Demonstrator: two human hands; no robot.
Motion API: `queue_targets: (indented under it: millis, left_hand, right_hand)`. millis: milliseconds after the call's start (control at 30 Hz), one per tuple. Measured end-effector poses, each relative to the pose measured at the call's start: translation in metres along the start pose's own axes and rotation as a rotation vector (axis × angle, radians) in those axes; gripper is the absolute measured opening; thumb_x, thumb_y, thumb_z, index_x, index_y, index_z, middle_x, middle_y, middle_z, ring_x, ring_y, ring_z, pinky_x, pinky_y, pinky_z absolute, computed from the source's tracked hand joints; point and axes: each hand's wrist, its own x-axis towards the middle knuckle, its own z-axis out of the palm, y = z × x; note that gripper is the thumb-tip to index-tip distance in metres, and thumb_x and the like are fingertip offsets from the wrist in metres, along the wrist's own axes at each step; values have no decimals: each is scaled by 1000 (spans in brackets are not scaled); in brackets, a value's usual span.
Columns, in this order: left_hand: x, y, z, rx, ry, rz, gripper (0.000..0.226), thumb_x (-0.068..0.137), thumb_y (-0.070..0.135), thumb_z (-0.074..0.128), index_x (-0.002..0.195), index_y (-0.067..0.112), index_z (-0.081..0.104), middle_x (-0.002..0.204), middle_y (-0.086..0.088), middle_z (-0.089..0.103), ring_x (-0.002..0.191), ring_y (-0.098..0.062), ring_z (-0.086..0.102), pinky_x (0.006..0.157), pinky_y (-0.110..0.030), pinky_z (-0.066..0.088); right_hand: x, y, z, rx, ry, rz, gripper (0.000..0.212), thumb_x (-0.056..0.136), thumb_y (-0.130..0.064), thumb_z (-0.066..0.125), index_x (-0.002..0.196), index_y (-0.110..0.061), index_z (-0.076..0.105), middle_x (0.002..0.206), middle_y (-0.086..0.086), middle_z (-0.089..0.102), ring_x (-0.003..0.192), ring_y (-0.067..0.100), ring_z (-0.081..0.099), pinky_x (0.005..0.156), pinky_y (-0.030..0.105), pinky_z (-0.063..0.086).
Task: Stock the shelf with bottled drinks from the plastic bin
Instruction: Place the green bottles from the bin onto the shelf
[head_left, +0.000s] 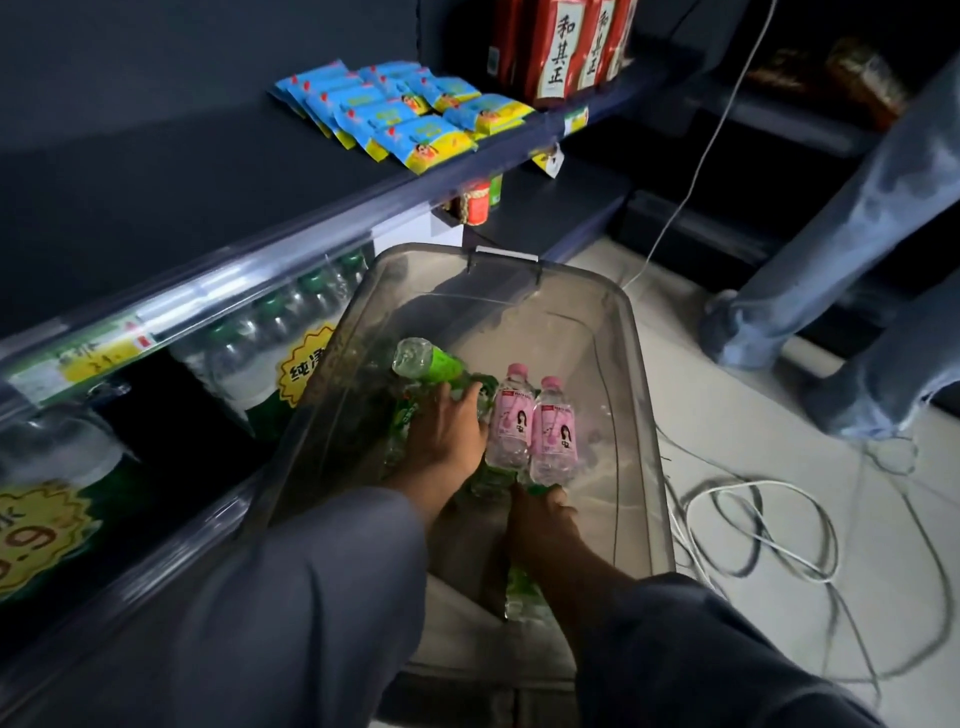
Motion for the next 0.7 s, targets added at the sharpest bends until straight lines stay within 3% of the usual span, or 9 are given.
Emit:
queue_targets:
  millis: [67,167,267,433,467,533,633,700]
  left_hand:
    - [4,-5,5,37,14,8,41,93,25,60,133,31,52,139,-12,43,125,-36,45,90,-48,52]
    - [5,-9,13,18,54,24,33,92,25,62,123,26,50,125,-14,49,115,-37,51,82,-47,54]
    - [6,-9,16,6,63,41,33,95,35,61,121,21,46,118,-17,54,108,-36,53,78,-45,52]
    - [9,-8,8,-68,22,15,27,100,26,54,125,18,47,112,-15,63,91,-33,60,69,-32,42]
    - [10,-6,4,-63,19,-27,29,98,27,59,123,19,47,113,-14,64,89,-31,60,66,-33,43]
    - [8,-1,-7,-38,11,-88,54,88,29,74,131,20,41,113,-15,64,96,-31,64,66,-38,49]
    - [5,-5,-21,-185,-2,-218,80,77,37,84,140,22,37,122,-14,61,110,-35,62,80,-41,55]
    - [4,-13,-26,-323,-36,-332,82,73,39,86,140,16,45,131,-14,59,119,-35,60,89,-40,55]
  right_hand:
    - [2,-1,2,-47,-15,-2,68,98,-23,60,155,-13,24,152,26,30,140,46,33,112,51,39]
    - [5,-3,3,-81,-73,39,77,94,-29,66,156,-14,22,152,28,30,138,44,35,109,50,42]
    - [7,1,5,-116,-63,10,78,93,-31,67,155,-15,23,150,28,32,134,42,43,106,47,45]
    - [2,2,7,-103,-58,-55,76,95,-32,64,156,-20,21,153,29,28,133,41,44,105,47,44]
    - [-1,1,8,-82,-59,-81,73,96,-30,63,155,-19,22,154,30,27,133,40,45,105,46,46]
    - [-5,1,8,-46,-62,-130,66,98,-25,60,154,-19,25,152,27,30,130,38,49,100,43,51]
    - [-6,3,7,-19,-67,-149,72,95,-21,63,155,-23,23,154,27,24,129,38,50,99,43,53]
    - [-6,3,7,-3,-61,-155,74,91,-21,69,151,-25,26,154,25,22,126,37,52,98,43,53]
